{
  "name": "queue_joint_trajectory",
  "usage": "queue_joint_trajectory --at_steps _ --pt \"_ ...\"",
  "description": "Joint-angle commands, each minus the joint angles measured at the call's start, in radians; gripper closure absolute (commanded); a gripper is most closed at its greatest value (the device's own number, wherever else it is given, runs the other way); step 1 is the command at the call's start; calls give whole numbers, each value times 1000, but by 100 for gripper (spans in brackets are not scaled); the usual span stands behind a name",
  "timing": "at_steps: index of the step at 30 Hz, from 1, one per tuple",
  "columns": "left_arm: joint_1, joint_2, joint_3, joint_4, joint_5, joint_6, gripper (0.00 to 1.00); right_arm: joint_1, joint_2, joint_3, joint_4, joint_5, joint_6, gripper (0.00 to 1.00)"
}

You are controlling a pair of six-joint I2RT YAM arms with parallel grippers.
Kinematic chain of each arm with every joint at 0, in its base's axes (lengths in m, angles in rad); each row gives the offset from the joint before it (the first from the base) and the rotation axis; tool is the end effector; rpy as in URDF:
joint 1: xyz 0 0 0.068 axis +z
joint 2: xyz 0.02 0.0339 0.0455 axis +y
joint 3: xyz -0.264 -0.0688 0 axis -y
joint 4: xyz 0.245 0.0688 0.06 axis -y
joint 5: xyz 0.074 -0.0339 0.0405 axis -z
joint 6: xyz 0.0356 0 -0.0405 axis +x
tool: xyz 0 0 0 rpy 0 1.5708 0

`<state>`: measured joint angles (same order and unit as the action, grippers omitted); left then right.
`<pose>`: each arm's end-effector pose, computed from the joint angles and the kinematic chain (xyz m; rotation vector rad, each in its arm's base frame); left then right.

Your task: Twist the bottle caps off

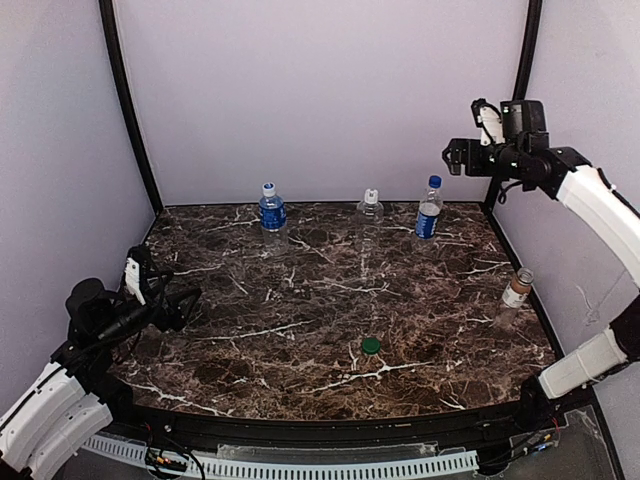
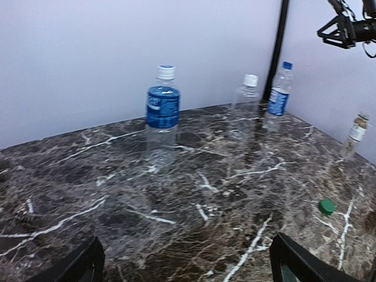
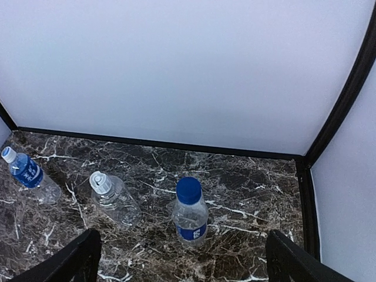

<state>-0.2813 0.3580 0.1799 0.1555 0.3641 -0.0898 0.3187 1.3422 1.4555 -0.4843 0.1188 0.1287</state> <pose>0.1230 -0.0487 0.2192 0.4386 1.5617 -0.5768 0.2850 0.0896 0.4183 -0.1056 1.9405 0.1820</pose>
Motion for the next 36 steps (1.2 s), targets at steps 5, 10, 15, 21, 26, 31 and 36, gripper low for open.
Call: queue_joint_trajectory --at_steps 5,10,15,21,26,31,36 --pt "48 9 3 -68 -408 84 1 -1 311 261 -98 56 -1 15" --pt "51 19 -3 -56 -335 84 1 -1 456 359 -138 52 -3 20" --pt "53 24 -5 -51 -308 84 1 -1 527 377 -140 94 8 29" --pt "56 25 -5 -47 -300 84 1 -1 563 361 -118 143 0 42" --pt "57 25 -6 -44 -283 81 1 -1 576 358 -109 146 -10 69" --pt "57 25 -7 -43 -277 81 1 -1 557 337 -113 149 3 95" --pt "58 23 -7 -36 -208 84 1 4 478 336 -135 196 -8 100"
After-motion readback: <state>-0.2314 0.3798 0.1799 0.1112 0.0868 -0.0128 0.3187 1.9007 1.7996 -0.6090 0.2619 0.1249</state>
